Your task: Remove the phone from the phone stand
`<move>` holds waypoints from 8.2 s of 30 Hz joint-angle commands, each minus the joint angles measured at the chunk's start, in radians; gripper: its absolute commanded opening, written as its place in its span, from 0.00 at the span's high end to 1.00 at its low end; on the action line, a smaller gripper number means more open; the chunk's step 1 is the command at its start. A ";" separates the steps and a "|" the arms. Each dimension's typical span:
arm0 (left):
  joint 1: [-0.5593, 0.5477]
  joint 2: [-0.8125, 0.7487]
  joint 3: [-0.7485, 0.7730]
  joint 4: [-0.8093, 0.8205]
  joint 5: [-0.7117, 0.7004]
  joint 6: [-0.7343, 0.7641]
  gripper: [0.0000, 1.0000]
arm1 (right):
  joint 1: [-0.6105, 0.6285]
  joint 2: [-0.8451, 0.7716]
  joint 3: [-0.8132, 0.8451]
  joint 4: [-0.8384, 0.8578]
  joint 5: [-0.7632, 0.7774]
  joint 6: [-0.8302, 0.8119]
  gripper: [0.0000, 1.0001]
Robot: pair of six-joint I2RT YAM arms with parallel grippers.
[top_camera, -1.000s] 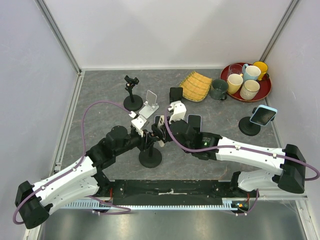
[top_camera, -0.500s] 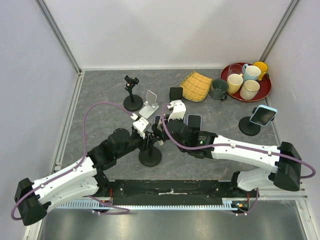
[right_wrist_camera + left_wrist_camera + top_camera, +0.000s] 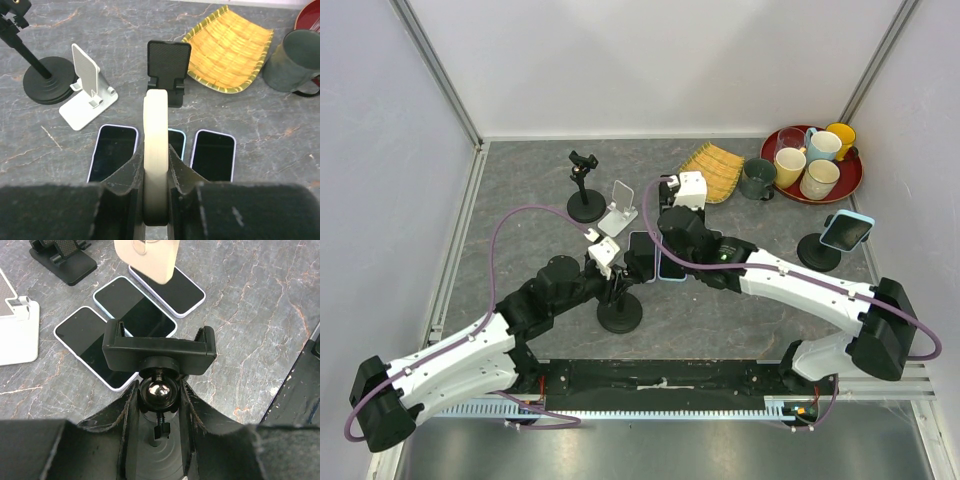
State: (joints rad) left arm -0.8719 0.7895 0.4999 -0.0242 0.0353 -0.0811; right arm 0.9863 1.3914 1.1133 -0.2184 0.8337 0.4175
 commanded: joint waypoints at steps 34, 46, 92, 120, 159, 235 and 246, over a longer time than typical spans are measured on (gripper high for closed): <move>0.004 -0.279 0.035 -0.111 -0.288 0.112 0.98 | -0.452 0.520 0.157 -0.539 0.068 0.231 1.00; 0.004 -0.272 0.040 -0.121 -0.287 0.119 0.98 | -0.520 0.623 0.204 -0.467 -0.013 0.210 0.56; 0.002 -0.230 0.045 -0.131 -0.247 0.113 0.98 | -0.708 0.235 -0.115 -0.220 -0.491 0.167 0.02; 0.004 -0.230 0.037 -0.125 -0.264 0.113 0.98 | -0.788 0.018 -0.360 -0.078 -0.904 0.191 0.02; 0.844 0.684 0.342 0.753 -0.109 0.079 0.98 | -0.499 -0.744 -0.517 0.062 -0.762 -0.080 0.02; 0.487 -0.584 0.002 -0.171 0.054 0.053 0.01 | -0.983 -0.359 -0.155 -0.082 -0.016 -0.094 0.02; 0.479 -0.585 0.000 -0.169 0.061 0.055 0.01 | -1.034 -0.367 -0.243 -0.009 -0.131 -0.123 0.02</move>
State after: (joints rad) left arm -0.3897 0.2100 0.5045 -0.1932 0.1043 -0.0612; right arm -0.0452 1.0336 0.8886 -0.2909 0.7639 0.2985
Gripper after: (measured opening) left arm 0.993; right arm 0.982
